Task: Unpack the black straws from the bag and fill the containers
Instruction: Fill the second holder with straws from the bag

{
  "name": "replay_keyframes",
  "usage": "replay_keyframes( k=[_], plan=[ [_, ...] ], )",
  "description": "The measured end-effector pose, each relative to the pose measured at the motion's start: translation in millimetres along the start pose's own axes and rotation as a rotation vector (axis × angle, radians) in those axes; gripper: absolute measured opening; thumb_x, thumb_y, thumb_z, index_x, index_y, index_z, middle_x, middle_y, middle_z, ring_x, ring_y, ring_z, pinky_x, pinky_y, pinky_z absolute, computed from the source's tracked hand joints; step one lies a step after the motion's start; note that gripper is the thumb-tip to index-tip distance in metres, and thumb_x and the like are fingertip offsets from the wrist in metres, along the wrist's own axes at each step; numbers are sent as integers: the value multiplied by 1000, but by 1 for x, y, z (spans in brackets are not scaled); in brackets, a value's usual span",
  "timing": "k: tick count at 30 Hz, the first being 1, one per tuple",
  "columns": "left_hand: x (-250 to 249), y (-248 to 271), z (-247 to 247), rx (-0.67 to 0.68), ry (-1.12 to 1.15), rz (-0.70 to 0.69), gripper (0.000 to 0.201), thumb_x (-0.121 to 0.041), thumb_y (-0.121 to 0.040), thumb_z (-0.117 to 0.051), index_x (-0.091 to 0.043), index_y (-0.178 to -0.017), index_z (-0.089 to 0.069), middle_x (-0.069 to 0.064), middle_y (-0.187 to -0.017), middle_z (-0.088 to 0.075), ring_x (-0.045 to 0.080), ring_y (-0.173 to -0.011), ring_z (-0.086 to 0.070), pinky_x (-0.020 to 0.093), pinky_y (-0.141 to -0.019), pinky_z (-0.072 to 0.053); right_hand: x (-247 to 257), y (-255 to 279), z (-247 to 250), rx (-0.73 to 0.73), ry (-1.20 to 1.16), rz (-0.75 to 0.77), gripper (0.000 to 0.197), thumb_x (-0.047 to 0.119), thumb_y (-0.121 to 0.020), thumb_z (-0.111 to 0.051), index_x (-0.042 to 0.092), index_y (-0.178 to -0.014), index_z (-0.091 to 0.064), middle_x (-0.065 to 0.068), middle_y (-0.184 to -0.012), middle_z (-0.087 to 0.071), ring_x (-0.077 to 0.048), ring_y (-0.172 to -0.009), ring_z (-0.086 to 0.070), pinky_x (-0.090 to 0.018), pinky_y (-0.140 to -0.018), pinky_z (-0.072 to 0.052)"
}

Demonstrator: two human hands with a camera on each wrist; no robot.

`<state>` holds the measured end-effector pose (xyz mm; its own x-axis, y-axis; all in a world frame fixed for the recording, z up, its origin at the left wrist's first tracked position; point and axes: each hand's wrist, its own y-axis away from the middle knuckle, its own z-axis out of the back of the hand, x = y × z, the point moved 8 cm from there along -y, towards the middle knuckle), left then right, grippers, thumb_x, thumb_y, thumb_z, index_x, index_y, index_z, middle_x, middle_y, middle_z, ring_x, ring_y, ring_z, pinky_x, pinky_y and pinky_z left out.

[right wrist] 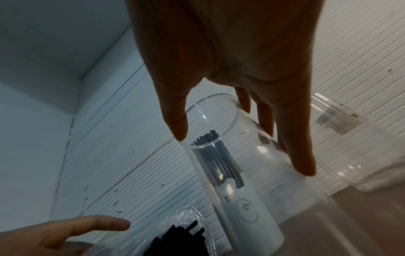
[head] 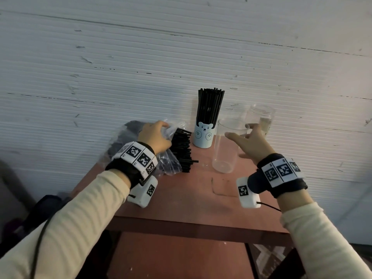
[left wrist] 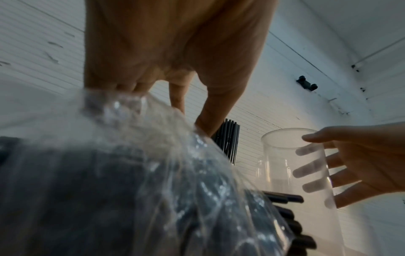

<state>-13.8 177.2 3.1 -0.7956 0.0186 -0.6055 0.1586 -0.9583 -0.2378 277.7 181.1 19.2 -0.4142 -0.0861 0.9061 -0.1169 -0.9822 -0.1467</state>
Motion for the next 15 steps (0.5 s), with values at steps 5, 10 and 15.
replay_keyframes(
  k=[5, 10, 15],
  plan=[
    [12, 5, -3, 170, -97, 48, 58, -9, -87, -61, -25, -140, -43, 11, -138, -52, 24, -87, -62, 27, -68, -45, 6, 7, 4, -1, 114, 53, 90, 39, -80, -74, 7, -144, -19, -9, -124, -45, -23, -114, -50, -38, -100, -42],
    [24, 2, 8, 230, -167, 46, 62, 0, -86, -58, -30, -139, -47, 5, -150, -40, 20, -80, -65, 21, -56, -45, 52, 27, 12, -204, 260, 433, 86, 41, -81, -73, 10, -145, -25, -9, -147, -28, -21, -138, -27, -31, -111, -24],
    [31, -4, 21, 261, -200, -103, 69, 8, -81, -52, -34, -136, -50, -1, -152, -39, 25, -114, -59, 31, -79, -52, 97, 45, -28, -152, 361, 781, 38, 28, -89, -65, 13, -122, -56, -3, -124, -52, -8, -111, -44, -12, -90, -30]
  ],
)
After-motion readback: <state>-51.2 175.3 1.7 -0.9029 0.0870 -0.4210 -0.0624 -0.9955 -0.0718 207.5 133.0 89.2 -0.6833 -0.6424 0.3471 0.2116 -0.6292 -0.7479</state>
